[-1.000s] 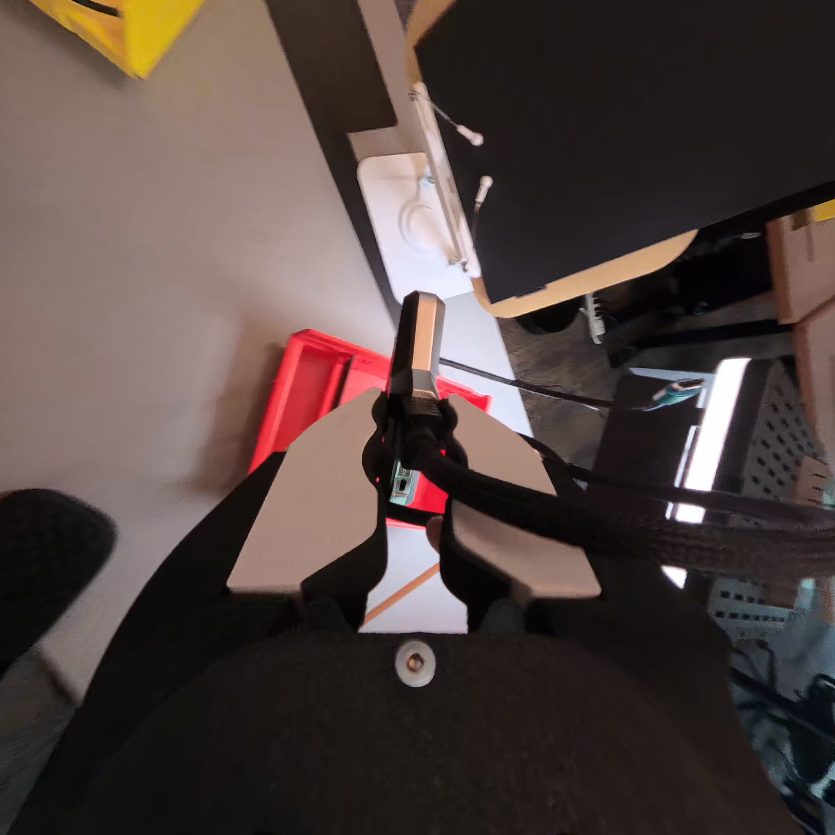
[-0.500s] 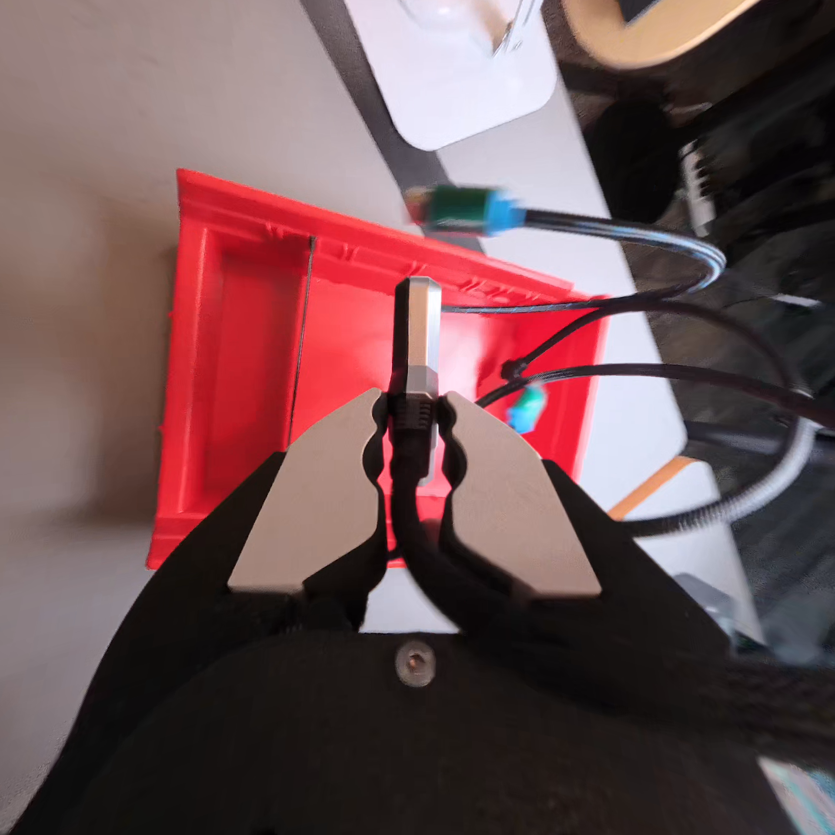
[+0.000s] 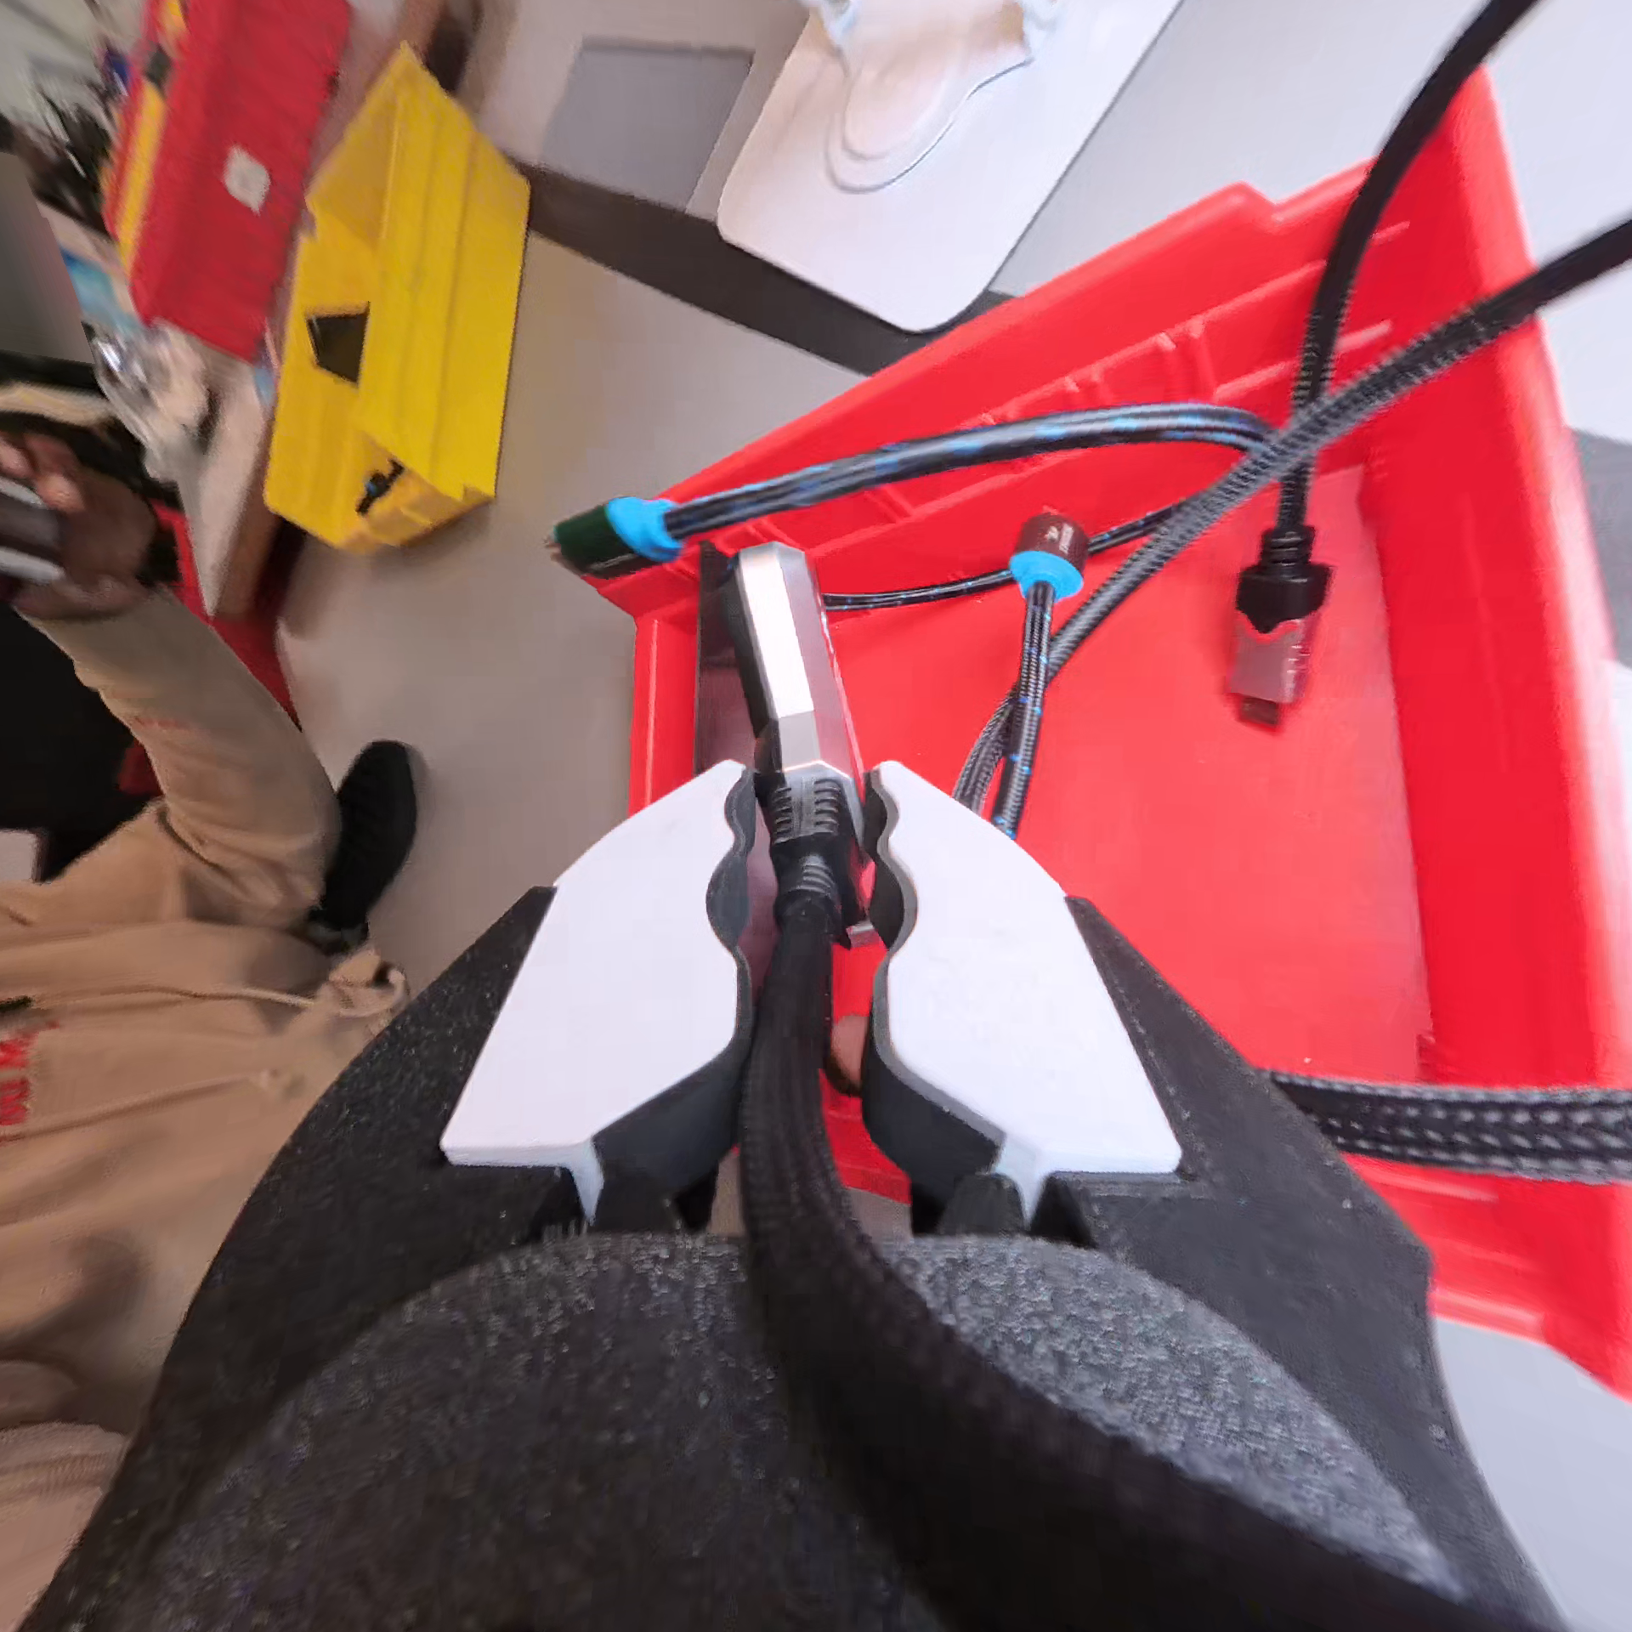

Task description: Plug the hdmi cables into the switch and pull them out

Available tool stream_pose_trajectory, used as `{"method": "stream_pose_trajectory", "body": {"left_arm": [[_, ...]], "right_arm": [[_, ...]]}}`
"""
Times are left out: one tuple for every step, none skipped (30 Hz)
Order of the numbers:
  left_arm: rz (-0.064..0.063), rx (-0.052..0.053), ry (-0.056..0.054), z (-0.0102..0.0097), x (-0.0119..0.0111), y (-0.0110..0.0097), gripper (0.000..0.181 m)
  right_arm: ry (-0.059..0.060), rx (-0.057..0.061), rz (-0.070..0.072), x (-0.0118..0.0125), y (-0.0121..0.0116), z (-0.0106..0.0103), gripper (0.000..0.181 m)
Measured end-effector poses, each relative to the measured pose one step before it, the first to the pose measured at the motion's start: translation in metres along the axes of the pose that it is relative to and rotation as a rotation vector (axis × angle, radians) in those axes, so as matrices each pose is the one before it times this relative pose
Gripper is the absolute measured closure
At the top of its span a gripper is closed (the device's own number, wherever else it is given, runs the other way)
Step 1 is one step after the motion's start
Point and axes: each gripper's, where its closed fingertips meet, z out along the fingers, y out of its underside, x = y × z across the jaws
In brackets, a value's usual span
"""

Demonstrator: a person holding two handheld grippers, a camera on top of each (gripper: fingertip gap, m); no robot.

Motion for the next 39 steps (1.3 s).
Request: {"method": "stream_pose_trajectory", "body": {"left_arm": [[-0.0081,0.0012,0.0011,0.00036,-0.00135,0.00079,0.167],[-0.008,-0.0011,0.0013,0.00076,-0.00128,0.0013,0.167],[-0.0066,-0.0046,-0.0004,0.00114,-0.00127,0.00187,0.167],[-0.0037,-0.0061,-0.003,0.00113,-0.00141,0.00197,0.167],[0.0,-0.0061,-0.0057,0.00073,-0.00138,0.00167,0.167],[0.0021,-0.0065,-0.0077,0.00044,-0.00157,0.00158,0.167],[0.0009,-0.0064,-0.0088,-0.00001,-0.002,0.0015,0.167],[-0.004,-0.0057,-0.0094,-0.00029,-0.00251,0.00141,0.167],[-0.0096,-0.0059,-0.0101,-0.00023,-0.00302,0.00156,0.167],[-0.0115,-0.0053,-0.0102,-0.00037,-0.00314,0.00138,0.167],[-0.0099,-0.0046,-0.0099,-0.00037,-0.00293,0.0013,0.167],[-0.0073,-0.006,-0.0102,-0.00048,-0.00257,0.00143,0.167],[-0.0045,-0.0078,-0.012,-0.00057,-0.00255,0.00139,0.167],[-0.0014,-0.0074,-0.0136,-0.00061,-0.00238,0.00121,0.167],[-0.0003,-0.005,-0.0129,-0.00082,-0.00223,0.00069,0.167],[-0.0038,-0.0022,-0.0087,-0.00089,-0.00145,0.00009,0.166],[-0.0068,0.0003,-0.005,-0.00124,-0.00095,-0.00055,0.166],[-0.0062,0.0053,-0.0062,-0.00176,-0.00091,-0.00158,0.166],[-0.0044,0.0099,-0.0079,-0.00224,-0.00109,-0.0023,0.166],[-0.0042,0.0099,-0.0065,-0.00247,-0.00107,-0.00207,0.166],[-0.0042,0.0074,-0.0052,-0.00251,-0.00119,-0.00144,0.166],[-0.003,0.0051,-0.007,-0.00254,-0.00162,-0.00089,0.166],[-0.0014,0.0052,-0.0113,-0.00265,-0.00232,-0.0008,0.166],[0.0,0.0076,-0.0133,-0.00287,-0.00287,-0.00127,0.166],[-0.0009,0.0098,-0.0102,-0.00262,-0.00272,-0.00184,0.166],[-0.0038,0.0128,-0.0067,-0.00267,-0.0024,-0.00255,0.166],[-0.0071,0.0162,-0.0066,-0.00255,-0.00217,-0.00302,0.166],[-0.0075,0.0171,-0.0068,-0.00257,-0.00177,-0.00304,0.166],[-0.0049,0.0155,-0.0076,-0.00246,-0.00155,-0.00266,0.165],[-0.0012,0.0117,-0.0105,-0.00233,-0.00174,-0.0021,0.165],[0.0014,0.0057,-0.0151,-0.002,-0.00247,-0.00102,0.165],[0.0028,0.0,-0.0184,-0.00164,-0.00323,0.0001,0.165],[0.0032,-0.0036,-0.021,-0.00125,-0.00398,0.00115,0.165],[0.003,-0.0057,-0.025,-0.00093,-0.00534,0.00198,0.165],[0.003,-0.0076,-0.0297,-0.00047,-0.00698,0.00263,0.165],[0.0014,-0.0115,-0.0326,-0.00038,-0.00839,0.00338,0.165],[0.0013,-0.0175,-0.0348,-0.00051,-0.00951,0.00444,0.165],[0.0031,-0.0241,-0.0408,-0.00118,-0.01084,0.00569,0.164],[0.0056,-0.0251,-0.0428,-0.00238,-0.01128,0.0058,0.163]], "right_arm": [[-0.0027,0.0288,0.0265,0.0072,0.00149,0.00029,0.157],[0.0114,0.025,0.0242,0.00772,0.00147,-0.00007,0.156],[0.0241,0.0146,0.0172,0.00779,0.00173,-0.00075,0.155],[0.0147,0.0025,0.012,0.00365,0.00184,-0.00164,0.153],[0.0336,0.0038,-0.0133,0.00199,0.00056,-0.00301,0.149],[0.0516,0.002,-0.0317,0.00129,0.00008,-0.00479,0.145],[0.0411,0.0053,-0.0261,-0.0004,0.00021,-0.00616,0.142],[0.0397,0.0074,0.0001,0.00142,0.00038,-0.00714,0.141],[0.0447,0.0108,0.0203,0.00445,0.00029,-0.00855,0.14],[0.0388,0.0094,0.017,0.00532,0.00144,-0.00944,0.138],[0.0508,0.0017,0.0026,0.0074,0.00345,-0.00965,0.136],[0.0588,-0.0014,-0.0062,0.00852,0.00458,-0.00934,0.13],[0.061,0.0012,-0.0118,0.00765,0.00469,-0.00874,0.127],[0.0506,0.021,-0.0193,0.00397,0.00224,-0.00833,0.124],[0.0514,0.0414,-0.0214,0.00106,-0.00057,-0.00865,0.124],[0.0469,0.0573,-0.0276,-0.00304,-0.00271,-0.00888,0.125],[0.0246,0.0629,-0.0346,-0.0097,-0.00329,-0.0091,0.125],[0.001,0.0626,-0.0332,-0.01627,-0.00336,-0.00876,0.126],[-0.0159,0.069,-0.0227,-0.02114,-0.00493,-0.00763,0.127],[-0.0257,0.0831,-0.0137,-0.02491,-0.00743,-0.00573,0.128],[-0.0435,0.0828,-0.0139,-0.02877,-0.0079,-0.00212,0.131],[-0.0484,0.0607,-0.0133,-0.02919,-0.00603,0.00267,0.132],[-0.0471,0.0435,-0.016,-0.02806,-0.00437,0.00714,0.131],[-0.0479,0.0271,-0.0241,-0.02678,-0.00303,0.01039,0.131],[-0.0396,0.0181,-0.0222,-0.02353,-0.00273,0.01278,0.129],[-0.0372,0.0103,-0.022,-0.02078,-0.00233,0.01456,0.127],[-0.0414,0.0028,-0.0215,-0.01844,-0.00205,0.01531,0.125],[-0.0377,0.0103,-0.0138,-0.01515,-0.00322,0.01543,0.125],[-0.0369,0.0172,-0.0084,-0.01228,-0.0042,0.01475,0.125],[-0.026,0.0241,0.0011,-0.00856,-0.00441,0.0134,0.125],[-0.0217,0.0261,0.0045,-0.0066,-0.00341,0.01147,0.127],[-0.0173,0.0217,-0.0005,-0.00517,-0.00098,0.00909,0.129],[-0.0088,0.0245,-0.0095,-0.00351,0.00071,0.00632,0.135],[-0.0049,0.0164,-0.014,-0.00244,0.00303,0.00423,0.145],[-0.0127,-0.01,-0.0179,-0.00255,0.00609,0.0027,0.16],[-0.0147,-0.0244,-0.015,-0.00202,0.00644,0.00073,0.175],[-0.0098,-0.0133,-0.009,-0.0005,0.0032,-0.00139,0.181],[-0.0026,0.0056,-0.0002,0.00125,-0.0009,-0.00334,0.181],[-0.0082,0.0066,0.0083,0.00132,-0.00252,-0.0045,0.181]]}}
